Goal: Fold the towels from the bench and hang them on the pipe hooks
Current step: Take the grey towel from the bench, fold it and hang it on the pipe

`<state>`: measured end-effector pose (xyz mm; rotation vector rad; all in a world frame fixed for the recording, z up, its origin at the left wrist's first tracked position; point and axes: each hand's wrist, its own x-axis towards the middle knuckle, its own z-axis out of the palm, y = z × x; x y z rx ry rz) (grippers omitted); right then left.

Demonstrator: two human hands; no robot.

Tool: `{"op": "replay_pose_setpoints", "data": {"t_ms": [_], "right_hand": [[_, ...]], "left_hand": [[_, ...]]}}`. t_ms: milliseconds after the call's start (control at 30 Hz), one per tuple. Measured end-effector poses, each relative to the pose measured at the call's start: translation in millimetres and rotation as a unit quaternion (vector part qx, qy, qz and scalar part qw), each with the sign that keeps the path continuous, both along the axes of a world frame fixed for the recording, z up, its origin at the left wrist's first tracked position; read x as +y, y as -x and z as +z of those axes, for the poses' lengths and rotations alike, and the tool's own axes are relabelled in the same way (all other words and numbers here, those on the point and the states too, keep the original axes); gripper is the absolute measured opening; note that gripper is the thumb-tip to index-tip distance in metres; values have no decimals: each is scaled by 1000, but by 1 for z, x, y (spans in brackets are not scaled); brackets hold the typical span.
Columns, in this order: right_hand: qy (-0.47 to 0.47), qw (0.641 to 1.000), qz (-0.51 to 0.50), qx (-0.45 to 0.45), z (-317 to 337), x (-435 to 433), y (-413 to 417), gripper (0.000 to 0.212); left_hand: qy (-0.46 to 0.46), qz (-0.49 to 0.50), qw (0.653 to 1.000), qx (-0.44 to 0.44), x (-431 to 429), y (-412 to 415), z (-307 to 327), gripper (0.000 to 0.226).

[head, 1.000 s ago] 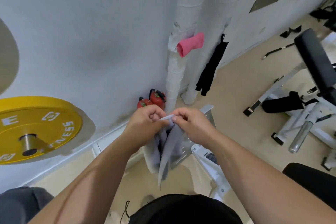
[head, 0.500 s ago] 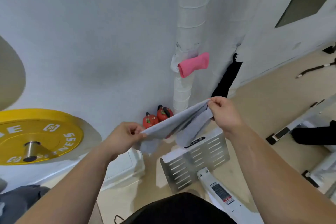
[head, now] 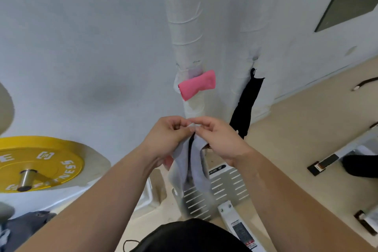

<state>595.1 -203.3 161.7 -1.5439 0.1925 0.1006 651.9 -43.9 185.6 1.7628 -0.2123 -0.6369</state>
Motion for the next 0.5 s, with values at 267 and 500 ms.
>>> {"op": "replay_pose_setpoints", "data": {"t_ms": [267,500], "right_hand": [[-29,991,-128,12,-4,-22,1,18],[-3,982,-188,9,-1,-35,6,2]], "left_hand": [[28,4,999,39,-12,13,-11,20],[76,108,991,16,-31,11,-10,22]]}}
